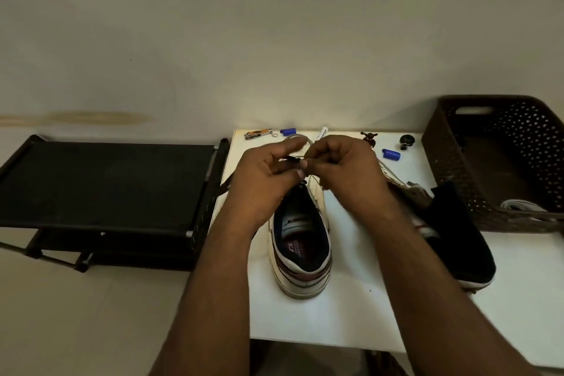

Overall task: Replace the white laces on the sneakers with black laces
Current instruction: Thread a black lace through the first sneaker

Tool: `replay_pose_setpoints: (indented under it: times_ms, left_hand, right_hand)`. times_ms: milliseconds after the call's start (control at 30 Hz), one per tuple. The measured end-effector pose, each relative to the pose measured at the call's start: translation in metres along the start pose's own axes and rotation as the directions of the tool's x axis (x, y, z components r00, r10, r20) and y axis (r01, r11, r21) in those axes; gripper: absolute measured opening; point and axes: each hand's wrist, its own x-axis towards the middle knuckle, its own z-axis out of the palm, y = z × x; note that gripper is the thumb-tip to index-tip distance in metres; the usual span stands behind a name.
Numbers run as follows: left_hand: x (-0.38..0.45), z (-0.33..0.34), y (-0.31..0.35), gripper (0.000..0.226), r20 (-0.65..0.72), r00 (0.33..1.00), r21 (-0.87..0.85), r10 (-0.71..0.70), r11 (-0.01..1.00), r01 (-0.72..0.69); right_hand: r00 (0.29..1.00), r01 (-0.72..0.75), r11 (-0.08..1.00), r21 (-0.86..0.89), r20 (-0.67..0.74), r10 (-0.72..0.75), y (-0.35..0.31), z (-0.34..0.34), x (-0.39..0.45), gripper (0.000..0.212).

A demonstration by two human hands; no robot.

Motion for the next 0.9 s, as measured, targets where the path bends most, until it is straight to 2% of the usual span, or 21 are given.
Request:
replay_pose_setpoints:
  times_ms: [100, 167, 267, 333, 367, 467, 600, 767, 900]
  left_hand:
    - [0.003, -0.005, -0.005, 0.023, -0.115, 0.993, 0.166, 0.015, 0.986, 0.004]
    - [0.005, -0.008, -0.009, 0.015, -0.219, 0.976, 0.239, 0.014, 0.970, 0.040]
    - [0.007, -0.006, -0.012, 0.016, -0.316, 0.949, 0.282, -0.010, 0.954, 0.104]
    - [0.007, -0.002, -0.012, 0.016, -0.363, 0.932, 0.306, -0.018, 0.942, 0.137]
    - [0.007, 0.000, -0.012, 0.014, -0.378, 0.925, 0.314, -0.026, 0.937, 0.154]
    - [0.006, 0.006, -0.012, 0.011, -0.379, 0.923, 0.303, -0.065, 0.934, 0.190]
    - [0.005, 0.011, -0.010, 0.013, -0.312, 0.945, 0.370, -0.094, 0.905, 0.212]
    - [0.002, 0.016, -0.009, 0.014, -0.201, 0.969, 0.462, -0.141, 0.859, 0.221]
    - [0.002, 0.017, -0.008, 0.013, -0.208, 0.964, 0.478, -0.167, 0.842, 0.249]
  right_hand:
    - [0.997, -0.054, 0.994, 0.091, -0.055, 0.060, 0.003, -0.003, 0.002, 0.002]
    - [0.990, -0.129, 0.987, 0.098, -0.045, 0.134, 0.005, -0.003, 0.003, 0.008]
    - [0.936, -0.297, 0.951, -0.088, 0.173, 0.308, 0.003, -0.002, -0.002, 0.033]
    - [0.884, -0.307, 0.927, -0.216, 0.295, 0.362, -0.001, 0.003, -0.010, 0.047]
    - [0.895, -0.262, 0.922, -0.286, 0.286, 0.343, -0.001, 0.006, -0.012, 0.051]
    - [0.971, -0.149, 0.875, -0.460, 0.100, 0.218, 0.008, 0.015, -0.011, 0.045]
    - [0.971, -0.233, 0.913, -0.333, -0.036, 0.235, 0.018, 0.010, -0.007, 0.034]
    - [0.950, -0.312, 0.937, -0.157, -0.026, 0.311, 0.020, -0.002, -0.004, 0.034]
    - [0.950, -0.311, 0.941, -0.132, -0.029, 0.310, 0.022, -0.001, -0.003, 0.034]
